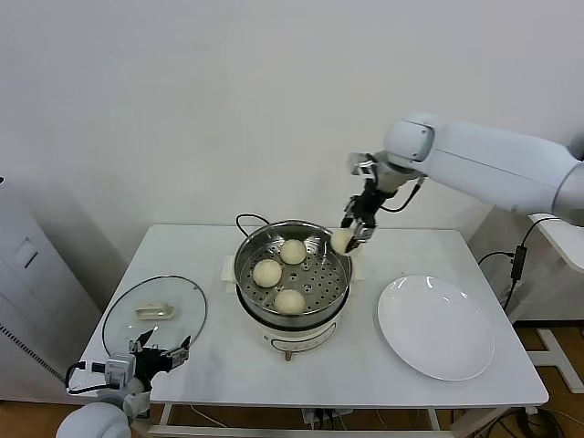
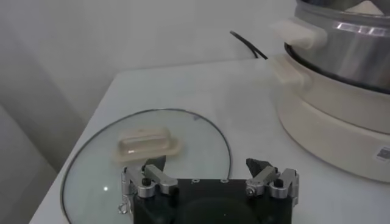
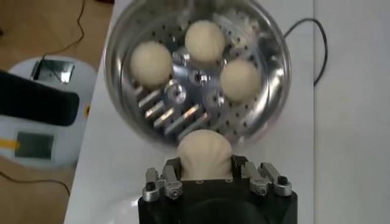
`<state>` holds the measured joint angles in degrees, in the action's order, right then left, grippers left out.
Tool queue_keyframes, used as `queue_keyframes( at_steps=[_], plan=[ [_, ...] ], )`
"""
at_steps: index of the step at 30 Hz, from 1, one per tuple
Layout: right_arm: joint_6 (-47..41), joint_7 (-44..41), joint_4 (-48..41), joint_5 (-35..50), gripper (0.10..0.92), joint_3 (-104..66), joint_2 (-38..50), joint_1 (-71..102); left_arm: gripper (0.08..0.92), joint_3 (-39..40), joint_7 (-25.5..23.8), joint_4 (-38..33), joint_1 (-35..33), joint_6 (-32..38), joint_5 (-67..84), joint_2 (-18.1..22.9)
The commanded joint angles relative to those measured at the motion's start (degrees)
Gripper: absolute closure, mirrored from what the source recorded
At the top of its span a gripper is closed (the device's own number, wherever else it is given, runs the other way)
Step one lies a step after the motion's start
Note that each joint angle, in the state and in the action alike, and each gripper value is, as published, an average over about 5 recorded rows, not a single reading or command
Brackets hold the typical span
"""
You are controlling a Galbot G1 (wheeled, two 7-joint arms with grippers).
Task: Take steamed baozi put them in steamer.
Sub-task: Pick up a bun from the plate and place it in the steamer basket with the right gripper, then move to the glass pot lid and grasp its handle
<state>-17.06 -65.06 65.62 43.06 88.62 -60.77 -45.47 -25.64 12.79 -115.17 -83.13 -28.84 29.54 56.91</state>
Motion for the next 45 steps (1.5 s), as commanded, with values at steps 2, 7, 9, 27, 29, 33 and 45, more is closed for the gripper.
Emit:
queue_keyframes(
  at_steps=[2, 7, 9, 27, 29, 33, 45],
  plan=[
    [-5.81, 6.31, 1.69, 3.86, 0.525, 2.53, -4.61, 1.5, 0.177, -0.5, 0.08, -0.3, -0.46, 0.1, -0.03, 0.24],
    [-6.64, 8.39, 1.62, 2.46, 0.525, 2.02, -5.11, 4.55, 0.177, -1.08, 0.05, -0.5, -1.31, 0.35, -0.03, 0.58],
    [-6.85, 8.96, 1.42, 1.72, 0.525, 1.66, -5.32, 5.76, 0.177, -1.19, 0.03, -0.47, -1.5, 0.42, -0.03, 0.67],
    [-7.32, 11.06, -0.15, -3.66, 0.459, -1.1, -5.82, 11.27, 0.177, -1.35, 0.04, -0.18, -1.46, 0.4, -0.02, 1.08],
    [-7.31, 10.99, -0.15, -3.79, 0.43, -1.55, -5.62, 11.45, 0.177, -1.38, 0.03, -0.08, -1.5, 0.44, -0.02, 1.08],
    [-7.16, 10.74, -0.33, -3.28, 0.324, -3.58, -5.1, 11.41, 0.177, -1.36, 0.04, -0.05, -1.53, 0.45, -0.03, 1.08],
    [-6.2, 15.49, -2.34, 10.77, 0.203, -25.54, 5.66, 15.07, 0.177, -1.93, 0.3, -0.81, -0.67, 0.11, 0.22, 1.91]
  ],
)
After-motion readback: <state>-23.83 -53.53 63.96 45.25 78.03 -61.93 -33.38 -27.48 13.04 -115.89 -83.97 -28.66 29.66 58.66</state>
